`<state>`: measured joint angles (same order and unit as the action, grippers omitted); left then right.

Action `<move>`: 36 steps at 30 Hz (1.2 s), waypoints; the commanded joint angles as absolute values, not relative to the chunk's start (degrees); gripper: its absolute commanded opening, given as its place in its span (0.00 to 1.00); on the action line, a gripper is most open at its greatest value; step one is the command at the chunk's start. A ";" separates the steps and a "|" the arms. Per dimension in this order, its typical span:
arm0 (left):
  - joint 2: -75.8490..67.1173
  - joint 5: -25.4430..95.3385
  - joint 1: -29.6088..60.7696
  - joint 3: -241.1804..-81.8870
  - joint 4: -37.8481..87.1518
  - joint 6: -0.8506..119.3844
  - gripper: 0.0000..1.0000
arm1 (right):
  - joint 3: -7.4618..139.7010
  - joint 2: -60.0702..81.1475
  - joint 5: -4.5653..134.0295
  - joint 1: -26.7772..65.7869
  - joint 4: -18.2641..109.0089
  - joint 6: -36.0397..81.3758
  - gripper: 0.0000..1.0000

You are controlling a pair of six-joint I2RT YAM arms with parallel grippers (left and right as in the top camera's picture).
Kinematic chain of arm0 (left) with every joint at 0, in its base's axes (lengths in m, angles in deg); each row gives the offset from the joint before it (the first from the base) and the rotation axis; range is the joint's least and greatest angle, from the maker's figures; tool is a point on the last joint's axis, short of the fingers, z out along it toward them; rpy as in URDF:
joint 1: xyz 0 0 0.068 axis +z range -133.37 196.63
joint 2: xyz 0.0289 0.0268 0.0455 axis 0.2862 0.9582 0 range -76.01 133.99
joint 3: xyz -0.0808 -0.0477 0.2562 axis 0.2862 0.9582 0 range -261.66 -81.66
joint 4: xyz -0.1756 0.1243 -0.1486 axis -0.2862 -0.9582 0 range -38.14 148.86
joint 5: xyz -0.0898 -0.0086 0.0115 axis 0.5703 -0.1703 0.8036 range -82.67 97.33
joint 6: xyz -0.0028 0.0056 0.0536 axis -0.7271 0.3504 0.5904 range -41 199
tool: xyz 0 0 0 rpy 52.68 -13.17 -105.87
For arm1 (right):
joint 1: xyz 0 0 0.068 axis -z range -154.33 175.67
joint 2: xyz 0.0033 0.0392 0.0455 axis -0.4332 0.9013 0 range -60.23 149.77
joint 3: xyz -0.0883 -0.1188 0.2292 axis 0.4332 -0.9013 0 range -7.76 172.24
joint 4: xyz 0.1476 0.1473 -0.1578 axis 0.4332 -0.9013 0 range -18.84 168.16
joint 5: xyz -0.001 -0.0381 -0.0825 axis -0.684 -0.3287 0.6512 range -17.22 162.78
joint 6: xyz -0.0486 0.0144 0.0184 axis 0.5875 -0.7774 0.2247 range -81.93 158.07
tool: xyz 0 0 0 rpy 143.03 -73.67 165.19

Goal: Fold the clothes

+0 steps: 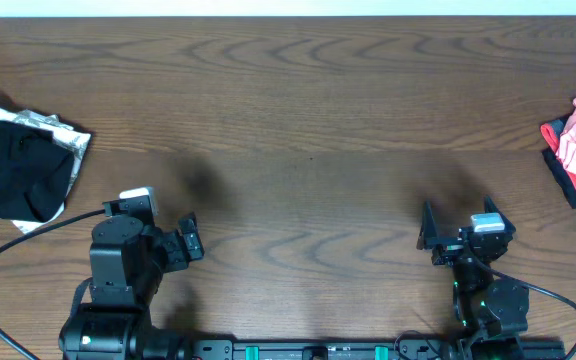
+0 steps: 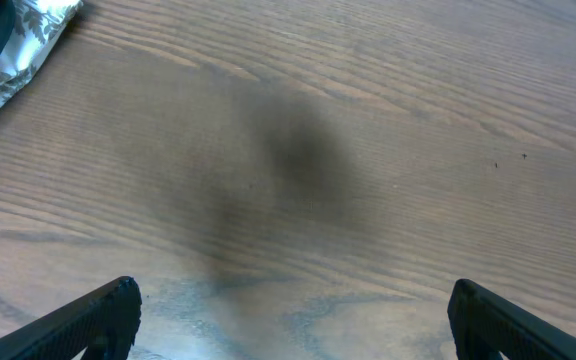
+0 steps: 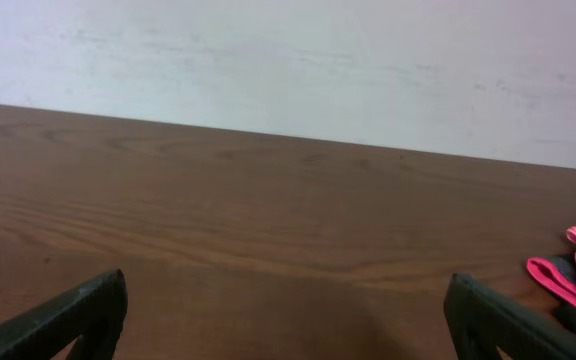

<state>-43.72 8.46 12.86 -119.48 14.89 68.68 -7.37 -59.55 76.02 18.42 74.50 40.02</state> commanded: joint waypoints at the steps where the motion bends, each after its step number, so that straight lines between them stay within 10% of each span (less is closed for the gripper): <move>1: -44.51 8.37 13.01 -119.26 14.72 68.59 0.98 | -7.44 -59.85 76.39 20.02 74.26 40.70 0.99; 13: -59.59 7.52 13.01 -110.74 15.33 69.29 0.98 | -7.44 -59.85 76.39 20.02 74.26 40.70 0.99; 28: -75.94 8.76 12.99 -81.69 63.26 69.33 0.98 | -7.44 -59.85 76.39 20.02 74.26 40.70 0.99; 36: -75.94 8.17 13.01 -81.89 57.16 71.43 0.98 | -7.44 -59.85 76.39 20.02 74.26 40.70 0.99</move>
